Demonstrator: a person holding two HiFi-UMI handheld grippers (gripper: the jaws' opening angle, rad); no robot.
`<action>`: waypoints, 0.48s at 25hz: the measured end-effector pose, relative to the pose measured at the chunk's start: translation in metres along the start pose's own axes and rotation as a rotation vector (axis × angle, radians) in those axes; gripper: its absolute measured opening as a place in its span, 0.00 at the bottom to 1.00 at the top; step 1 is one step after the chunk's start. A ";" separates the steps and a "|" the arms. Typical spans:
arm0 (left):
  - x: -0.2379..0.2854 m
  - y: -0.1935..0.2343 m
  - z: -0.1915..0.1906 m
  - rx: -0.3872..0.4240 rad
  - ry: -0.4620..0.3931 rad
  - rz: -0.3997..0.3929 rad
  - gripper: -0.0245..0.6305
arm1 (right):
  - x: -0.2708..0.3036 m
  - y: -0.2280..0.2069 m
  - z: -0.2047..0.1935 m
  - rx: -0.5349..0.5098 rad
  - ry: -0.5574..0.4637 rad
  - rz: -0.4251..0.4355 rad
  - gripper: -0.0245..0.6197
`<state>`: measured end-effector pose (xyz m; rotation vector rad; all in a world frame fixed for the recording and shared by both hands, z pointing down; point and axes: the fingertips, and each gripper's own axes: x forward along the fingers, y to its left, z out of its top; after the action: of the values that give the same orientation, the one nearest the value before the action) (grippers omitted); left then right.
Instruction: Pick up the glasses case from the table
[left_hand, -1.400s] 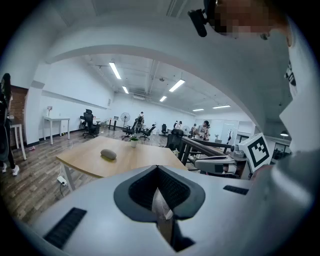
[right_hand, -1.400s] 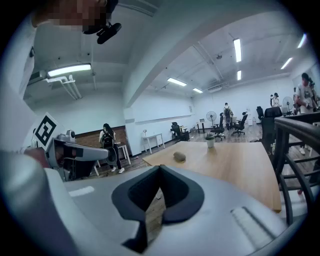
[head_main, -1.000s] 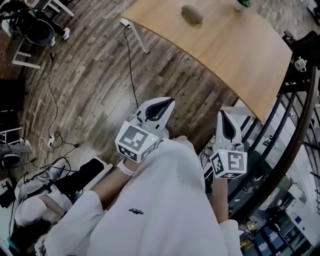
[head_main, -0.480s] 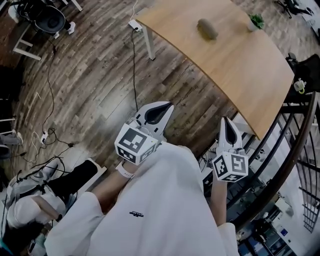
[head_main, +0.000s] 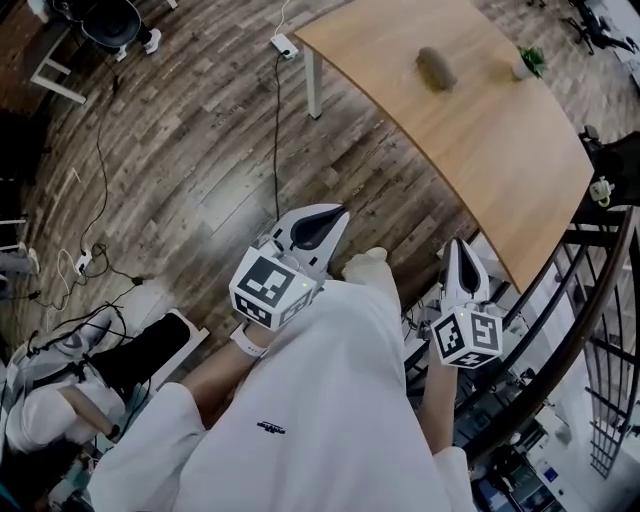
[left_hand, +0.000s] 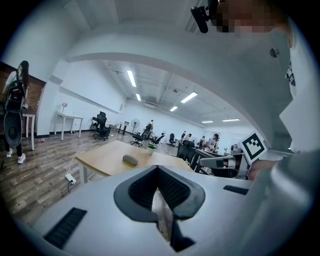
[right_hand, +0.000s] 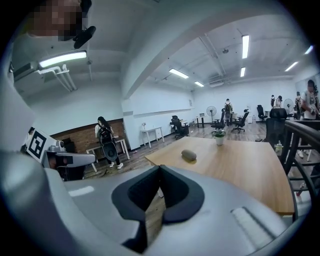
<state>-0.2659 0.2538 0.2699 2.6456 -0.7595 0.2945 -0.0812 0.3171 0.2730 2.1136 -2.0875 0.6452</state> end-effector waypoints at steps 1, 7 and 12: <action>0.001 0.002 0.002 -0.002 -0.003 0.003 0.04 | 0.003 0.000 0.001 -0.003 0.004 0.003 0.05; 0.007 0.017 0.007 -0.007 -0.012 0.023 0.04 | 0.026 0.002 0.008 -0.020 0.007 0.033 0.05; 0.024 0.035 0.012 -0.014 -0.012 0.050 0.04 | 0.056 -0.004 0.020 -0.034 0.003 0.065 0.05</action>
<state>-0.2633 0.2101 0.2762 2.6207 -0.8296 0.2866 -0.0744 0.2579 0.2762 2.0338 -2.1576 0.6153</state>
